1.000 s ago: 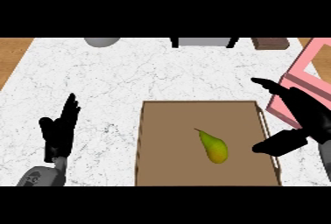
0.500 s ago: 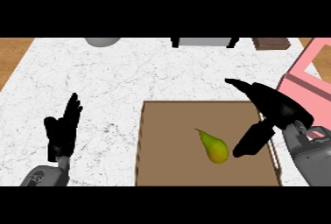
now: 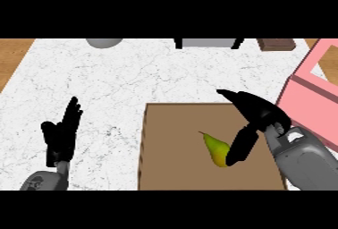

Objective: Pick the pear from the tray and place it in the cardboard box

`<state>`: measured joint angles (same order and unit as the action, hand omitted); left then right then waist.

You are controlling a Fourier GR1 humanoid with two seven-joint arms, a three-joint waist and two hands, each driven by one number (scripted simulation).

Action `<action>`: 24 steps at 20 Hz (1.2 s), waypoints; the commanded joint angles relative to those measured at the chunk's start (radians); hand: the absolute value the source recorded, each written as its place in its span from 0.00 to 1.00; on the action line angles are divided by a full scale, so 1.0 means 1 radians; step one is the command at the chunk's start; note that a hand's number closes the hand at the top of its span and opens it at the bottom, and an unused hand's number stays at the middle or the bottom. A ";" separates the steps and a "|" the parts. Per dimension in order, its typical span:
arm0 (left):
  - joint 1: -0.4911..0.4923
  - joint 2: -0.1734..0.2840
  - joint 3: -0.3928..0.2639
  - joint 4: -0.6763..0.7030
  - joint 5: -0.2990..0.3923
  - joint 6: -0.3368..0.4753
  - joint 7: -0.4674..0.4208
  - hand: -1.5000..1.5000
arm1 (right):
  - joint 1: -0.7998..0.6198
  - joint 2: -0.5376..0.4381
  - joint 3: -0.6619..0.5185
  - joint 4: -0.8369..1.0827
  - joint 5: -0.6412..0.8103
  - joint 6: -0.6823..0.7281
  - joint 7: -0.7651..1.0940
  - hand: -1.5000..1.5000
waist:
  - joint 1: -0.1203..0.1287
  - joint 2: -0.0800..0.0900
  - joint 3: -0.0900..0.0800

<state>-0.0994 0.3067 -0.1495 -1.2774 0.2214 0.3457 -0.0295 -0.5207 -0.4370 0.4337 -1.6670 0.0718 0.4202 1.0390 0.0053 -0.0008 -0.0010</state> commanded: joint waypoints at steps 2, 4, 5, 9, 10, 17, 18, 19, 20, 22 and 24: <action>-0.038 -0.002 0.031 0.038 -0.005 -0.024 -0.002 0.50 | -0.058 0.068 0.011 0.024 -0.018 0.064 0.188 0.00 | -0.003 0.001 0.000; -0.045 -0.002 0.009 -0.019 -0.027 0.016 0.066 0.50 | -0.038 0.080 0.046 -0.045 -0.030 0.053 0.272 0.00 | -0.009 -0.003 0.000; 0.032 -0.042 -0.005 -0.001 -0.038 0.016 -0.030 0.50 | -0.029 0.062 0.031 0.043 0.009 0.040 0.176 0.00 | -0.001 0.000 0.000; -0.005 0.000 0.024 -0.026 -0.019 -0.020 0.033 0.50 | -0.078 0.103 0.069 0.089 0.037 0.047 0.220 0.00 | 0.001 -0.001 0.000; -0.001 -0.020 0.026 0.006 -0.031 -0.005 0.011 0.50 | -0.045 0.145 0.109 0.078 0.081 -0.003 0.215 0.00 | -0.002 0.000 0.000; -0.026 0.005 0.049 -0.034 -0.024 -0.036 0.061 0.50 | -0.072 0.149 0.081 0.118 0.091 0.011 0.262 0.00 | -0.003 -0.002 0.000; 0.040 -0.052 0.017 -0.018 -0.053 -0.002 -0.010 0.50 | -0.013 0.127 0.075 0.063 0.075 0.008 0.260 0.00 | -0.008 -0.003 0.000; -0.033 -0.005 0.055 0.012 -0.027 -0.055 0.029 0.50 | -0.071 0.173 0.073 0.165 0.094 0.000 0.231 0.00 | -0.003 0.001 0.000; -0.005 -0.058 0.008 -0.017 -0.066 0.009 0.040 0.50 | -0.066 0.181 0.098 0.144 0.096 0.008 0.266 0.00 | -0.003 -0.001 0.000; 0.023 -0.032 0.042 -0.014 -0.047 -0.023 0.006 0.50 | -0.069 0.166 0.079 0.193 0.103 0.017 0.226 0.00 | 0.001 0.000 0.000; 0.008 -0.033 0.030 -0.027 -0.064 -0.014 0.036 0.50 | -0.059 0.171 0.108 0.206 0.143 0.007 0.225 0.00 | -0.001 -0.001 0.001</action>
<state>-0.1100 0.2807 -0.1118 -1.2883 0.1732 0.3262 0.0018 -0.5730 -0.2825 0.5221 -1.4794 0.1864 0.3825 1.1072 0.0040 -0.0010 -0.0007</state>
